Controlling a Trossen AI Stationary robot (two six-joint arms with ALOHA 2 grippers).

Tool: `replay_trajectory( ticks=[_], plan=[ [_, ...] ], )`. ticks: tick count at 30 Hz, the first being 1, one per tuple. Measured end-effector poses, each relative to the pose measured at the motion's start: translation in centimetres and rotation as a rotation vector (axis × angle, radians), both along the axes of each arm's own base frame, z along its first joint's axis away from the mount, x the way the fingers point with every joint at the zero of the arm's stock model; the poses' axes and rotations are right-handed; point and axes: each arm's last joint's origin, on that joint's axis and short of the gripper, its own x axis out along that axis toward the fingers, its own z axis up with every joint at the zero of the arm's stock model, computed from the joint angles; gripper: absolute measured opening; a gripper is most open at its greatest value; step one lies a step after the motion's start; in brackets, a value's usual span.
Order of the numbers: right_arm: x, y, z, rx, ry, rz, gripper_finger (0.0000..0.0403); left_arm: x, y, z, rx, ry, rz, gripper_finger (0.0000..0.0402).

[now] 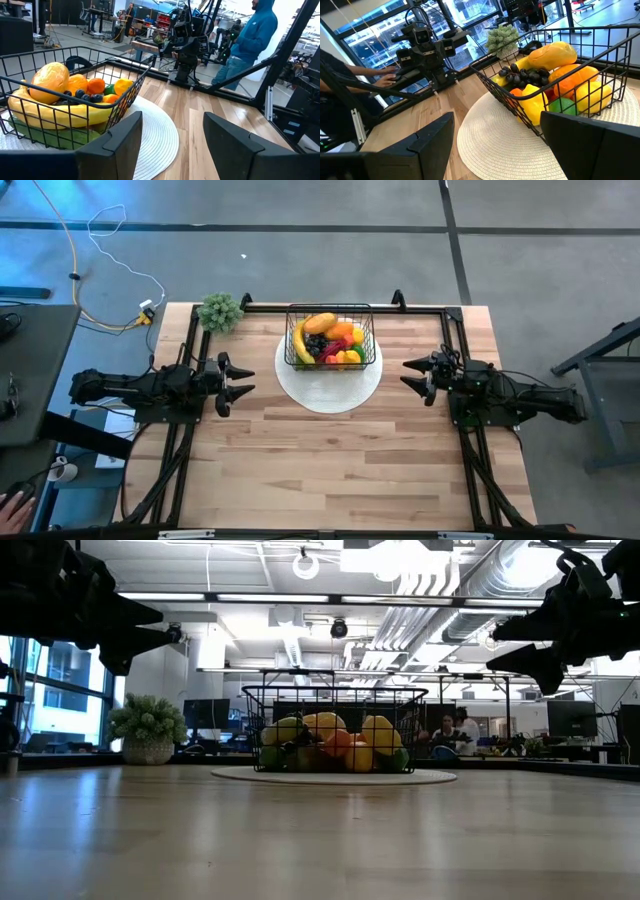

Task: Build produce basket
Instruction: Return to Home Position

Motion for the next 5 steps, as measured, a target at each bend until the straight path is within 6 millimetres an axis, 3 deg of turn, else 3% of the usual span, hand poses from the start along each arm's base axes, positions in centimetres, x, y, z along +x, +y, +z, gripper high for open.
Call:
replay_trajectory(
  ticks=[5],
  plan=[
    [0.0,0.0,0.0,0.0,0.0,0.0,0.0275,0.0,0.0,0.0,0.0,0.0,0.0,0.0198]
  ],
)
